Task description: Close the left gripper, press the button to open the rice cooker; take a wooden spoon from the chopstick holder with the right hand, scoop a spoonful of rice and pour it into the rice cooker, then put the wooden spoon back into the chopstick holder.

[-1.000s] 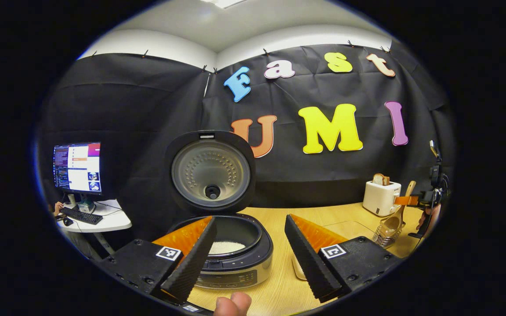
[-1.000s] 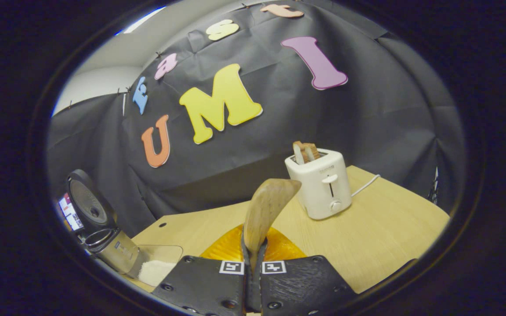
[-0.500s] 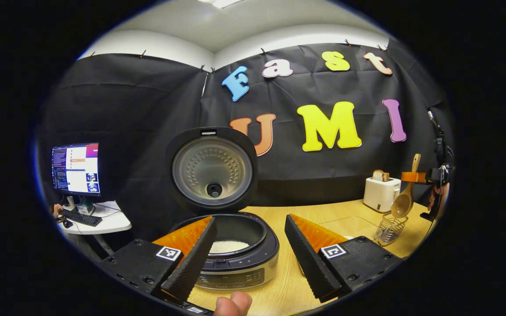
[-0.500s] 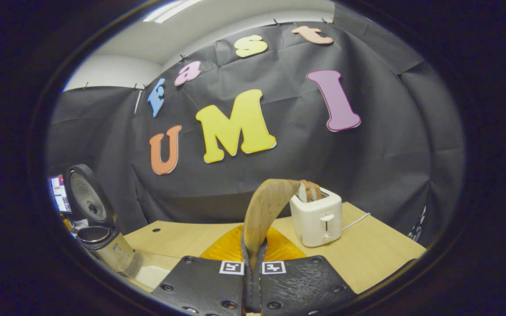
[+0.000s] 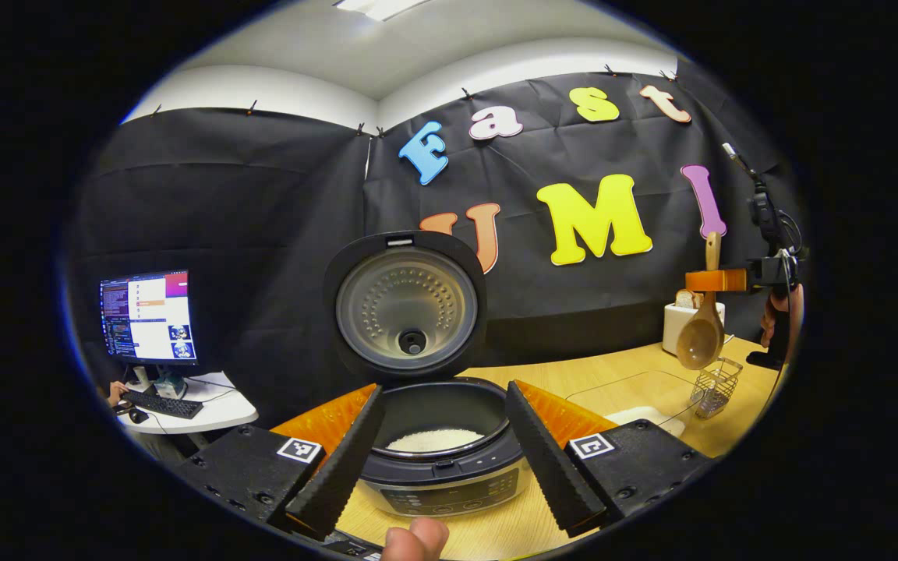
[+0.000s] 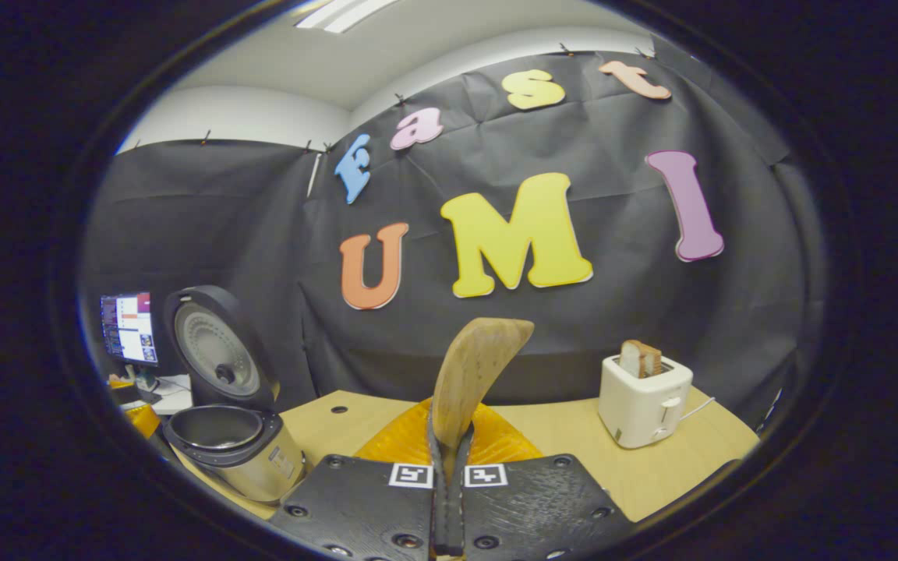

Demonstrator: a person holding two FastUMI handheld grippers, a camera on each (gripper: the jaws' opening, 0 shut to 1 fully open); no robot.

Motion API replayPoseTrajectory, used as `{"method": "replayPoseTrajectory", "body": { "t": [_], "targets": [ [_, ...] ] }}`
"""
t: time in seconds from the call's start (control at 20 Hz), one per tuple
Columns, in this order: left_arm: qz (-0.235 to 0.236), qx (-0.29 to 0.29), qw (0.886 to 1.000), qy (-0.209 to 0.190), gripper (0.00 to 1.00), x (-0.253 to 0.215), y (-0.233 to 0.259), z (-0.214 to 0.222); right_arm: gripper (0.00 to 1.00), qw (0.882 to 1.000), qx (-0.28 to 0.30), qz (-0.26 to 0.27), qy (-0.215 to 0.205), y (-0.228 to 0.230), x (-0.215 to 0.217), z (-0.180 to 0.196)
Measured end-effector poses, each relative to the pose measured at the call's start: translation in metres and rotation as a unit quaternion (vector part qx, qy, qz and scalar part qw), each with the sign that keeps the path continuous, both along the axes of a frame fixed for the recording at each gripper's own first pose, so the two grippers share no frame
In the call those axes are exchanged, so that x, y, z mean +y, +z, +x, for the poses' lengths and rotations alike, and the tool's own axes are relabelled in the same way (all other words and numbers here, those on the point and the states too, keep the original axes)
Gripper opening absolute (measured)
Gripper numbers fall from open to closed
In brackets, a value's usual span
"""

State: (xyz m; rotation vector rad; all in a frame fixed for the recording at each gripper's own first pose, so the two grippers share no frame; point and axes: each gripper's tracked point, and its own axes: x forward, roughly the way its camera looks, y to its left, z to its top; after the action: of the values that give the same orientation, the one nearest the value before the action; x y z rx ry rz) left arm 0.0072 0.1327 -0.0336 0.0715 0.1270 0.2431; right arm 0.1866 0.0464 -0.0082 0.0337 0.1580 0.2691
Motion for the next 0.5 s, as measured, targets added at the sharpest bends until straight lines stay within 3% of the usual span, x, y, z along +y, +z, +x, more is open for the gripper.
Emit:
{"method": "replayPoseTrajectory", "body": {
  "t": [0.25, 0.5],
  "targets": [
    [-0.015, -0.016, 1.0, 0.015, 0.99, 0.017, 0.008, -0.007, 0.0, 0.994, 0.031, -0.103, 0.002, -0.067, 0.036, 0.003],
    [-0.014, -0.017, 1.0, 0.018, 0.99, 0.023, 0.011, -0.01, 0.0, 0.986, 0.051, -0.159, -0.024, -0.104, 0.035, 0.009]
  ]
}}
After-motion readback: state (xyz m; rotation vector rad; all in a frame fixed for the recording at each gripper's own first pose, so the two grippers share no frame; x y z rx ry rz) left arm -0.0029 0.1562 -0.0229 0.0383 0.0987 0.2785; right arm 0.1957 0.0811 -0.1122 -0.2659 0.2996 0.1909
